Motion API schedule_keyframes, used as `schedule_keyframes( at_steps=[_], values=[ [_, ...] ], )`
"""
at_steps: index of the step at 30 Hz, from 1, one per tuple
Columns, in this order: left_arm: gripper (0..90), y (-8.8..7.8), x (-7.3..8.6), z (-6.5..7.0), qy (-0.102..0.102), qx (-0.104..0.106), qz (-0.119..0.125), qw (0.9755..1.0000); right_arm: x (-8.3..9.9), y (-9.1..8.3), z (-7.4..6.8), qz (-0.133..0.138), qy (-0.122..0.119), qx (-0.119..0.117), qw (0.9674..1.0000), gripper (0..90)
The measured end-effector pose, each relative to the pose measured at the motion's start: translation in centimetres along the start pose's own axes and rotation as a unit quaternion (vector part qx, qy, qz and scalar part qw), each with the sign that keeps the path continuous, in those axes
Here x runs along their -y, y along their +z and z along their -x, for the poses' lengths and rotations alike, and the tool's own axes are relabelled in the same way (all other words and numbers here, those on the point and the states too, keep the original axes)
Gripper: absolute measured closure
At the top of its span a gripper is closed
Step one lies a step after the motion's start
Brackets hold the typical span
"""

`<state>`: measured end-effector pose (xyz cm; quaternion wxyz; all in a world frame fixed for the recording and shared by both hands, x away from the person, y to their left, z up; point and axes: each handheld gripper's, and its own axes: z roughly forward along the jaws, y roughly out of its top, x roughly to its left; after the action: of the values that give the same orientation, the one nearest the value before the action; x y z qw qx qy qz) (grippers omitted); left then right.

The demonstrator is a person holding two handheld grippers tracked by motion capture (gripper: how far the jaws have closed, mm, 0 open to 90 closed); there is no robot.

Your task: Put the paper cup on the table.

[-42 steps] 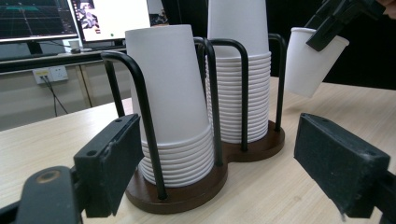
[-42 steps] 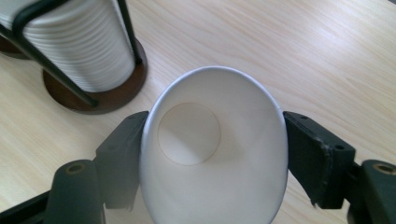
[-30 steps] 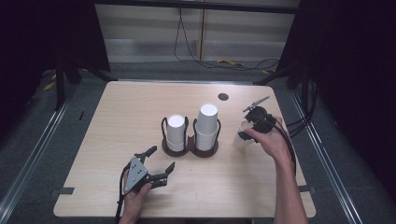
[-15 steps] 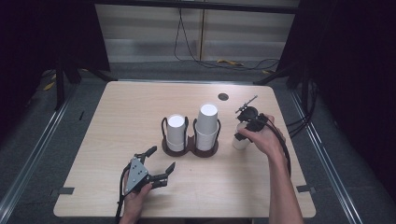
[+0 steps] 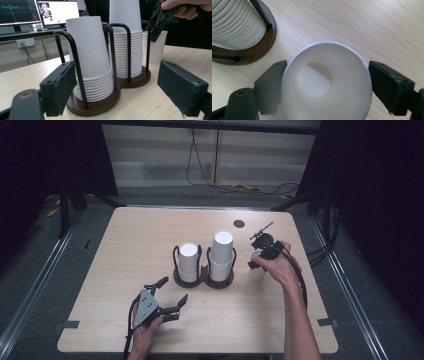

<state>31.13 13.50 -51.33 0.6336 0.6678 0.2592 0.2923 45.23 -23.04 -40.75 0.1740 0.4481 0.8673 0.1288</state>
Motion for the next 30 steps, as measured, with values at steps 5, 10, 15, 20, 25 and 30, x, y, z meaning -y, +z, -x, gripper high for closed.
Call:
schedule_keyframes(
  at_steps=[5,10,15,20,25,30],
  values=[
    [15.6,0.0,0.0,0.0,-0.001,0.001,0.0,1.0,0.2,0.2,0.0,0.004,0.009,-0.01,0.9999,15.2],
    [15.6,0.0,0.0,0.0,-0.002,0.002,0.0,1.0,0.6,0.2,0.3,0.031,0.025,-0.023,0.999,14.5],
    [15.6,0.0,0.0,0.0,-0.003,-0.001,0.0,1.0,0.9,-0.1,0.5,0.056,0.043,-0.036,0.9969,14.9],
    [15.6,0.0,0.0,0.0,-0.005,-0.004,0.0,1.0,1.2,-0.6,0.6,0.09,0.059,-0.033,0.9937,14.6],
    [15.6,0.0,0.0,0.0,-0.005,-0.004,-0.001,1.0,1.7,-0.7,0.9,0.12,0.066,-0.035,0.9899,14.7],
    [15.6,0.0,0.0,0.0,-0.004,-0.001,-0.001,1.0,2.2,-1.0,0.9,0.15,0.082,-0.038,0.9845,14.0]
  ],
)
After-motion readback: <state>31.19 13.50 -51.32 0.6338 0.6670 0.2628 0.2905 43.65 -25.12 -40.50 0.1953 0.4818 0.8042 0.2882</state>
